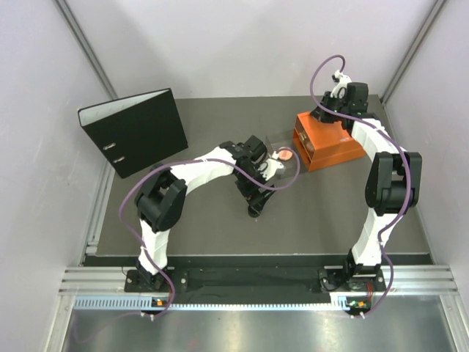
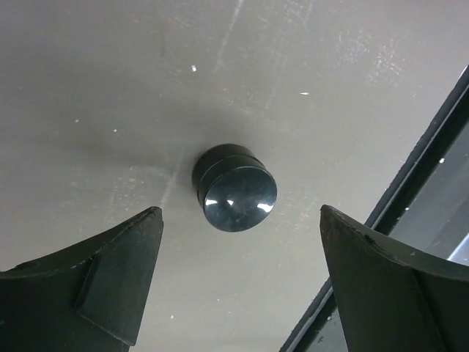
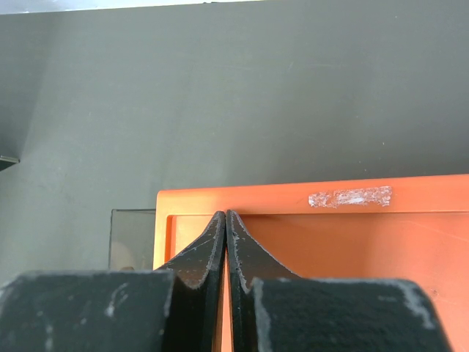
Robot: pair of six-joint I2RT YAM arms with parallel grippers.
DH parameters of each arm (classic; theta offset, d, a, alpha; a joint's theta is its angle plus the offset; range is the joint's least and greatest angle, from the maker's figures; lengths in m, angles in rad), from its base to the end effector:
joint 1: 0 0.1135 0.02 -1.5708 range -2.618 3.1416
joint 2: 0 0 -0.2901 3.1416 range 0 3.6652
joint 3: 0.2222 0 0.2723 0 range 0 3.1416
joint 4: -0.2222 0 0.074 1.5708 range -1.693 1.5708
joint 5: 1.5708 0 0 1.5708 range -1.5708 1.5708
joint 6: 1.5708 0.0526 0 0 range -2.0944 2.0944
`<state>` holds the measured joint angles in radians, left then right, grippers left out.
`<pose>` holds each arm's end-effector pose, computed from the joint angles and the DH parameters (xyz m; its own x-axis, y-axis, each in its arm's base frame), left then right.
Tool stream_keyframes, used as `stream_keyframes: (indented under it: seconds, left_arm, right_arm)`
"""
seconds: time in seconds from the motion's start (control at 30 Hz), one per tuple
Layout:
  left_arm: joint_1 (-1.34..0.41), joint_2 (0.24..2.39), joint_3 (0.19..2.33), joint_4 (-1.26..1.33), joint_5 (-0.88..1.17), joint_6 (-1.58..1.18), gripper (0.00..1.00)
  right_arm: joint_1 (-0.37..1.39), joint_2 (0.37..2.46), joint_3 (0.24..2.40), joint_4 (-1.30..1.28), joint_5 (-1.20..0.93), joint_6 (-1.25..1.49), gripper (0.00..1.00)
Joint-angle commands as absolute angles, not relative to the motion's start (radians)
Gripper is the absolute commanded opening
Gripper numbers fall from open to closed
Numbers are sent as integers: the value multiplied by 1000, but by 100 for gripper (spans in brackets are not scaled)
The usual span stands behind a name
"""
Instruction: Organize the makeup
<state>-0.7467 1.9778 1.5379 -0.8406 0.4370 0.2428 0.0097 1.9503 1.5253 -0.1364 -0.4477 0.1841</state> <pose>0.3045 -0.3122 0.2045 -0.5133 0.7718 -0.3753 0.8527 0.4091 -0.3248 0.4967 0.0276 0.2635 -0.5920 0.1593 -0.7900 -0.2714 0.8836 0.3815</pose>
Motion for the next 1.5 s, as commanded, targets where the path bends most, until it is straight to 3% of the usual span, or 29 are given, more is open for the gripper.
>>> stream_keyframes:
  seconds: [0.0, 0.23, 0.43, 0.5, 0.53, 0.57, 0.6, 1.47]
  left_arm:
    - [-770, 1974, 1551, -850, 374, 279, 92]
    - [-799, 2005, 1493, -824, 299, 276, 92]
    - [-805, 2022, 1451, -755, 282, 299, 84]
    - [-804, 2042, 1465, -753, 290, 314, 67]
    - [-804, 2051, 1476, -758, 288, 322, 53]
    - [-804, 2059, 1488, -773, 281, 322, 14]
    - [-805, 2069, 1508, -776, 279, 324, 2]
    - [-765, 1904, 1626, -523, 195, 356, 0]
  right_arm:
    - [8, 2092, 1401, -512, -350, 141, 0]
    - [8, 2086, 1391, -515, -348, 146, 0]
    - [8, 2085, 1394, -520, -342, 149, 0]
    - [8, 2083, 1400, -522, -339, 153, 0]
    - [8, 2083, 1402, -523, -337, 155, 0]
    - [8, 2082, 1407, -525, -336, 156, 0]
    - [8, 2082, 1408, -523, -336, 156, 0]
    - [17, 2117, 1483, -543, -334, 178, 0]
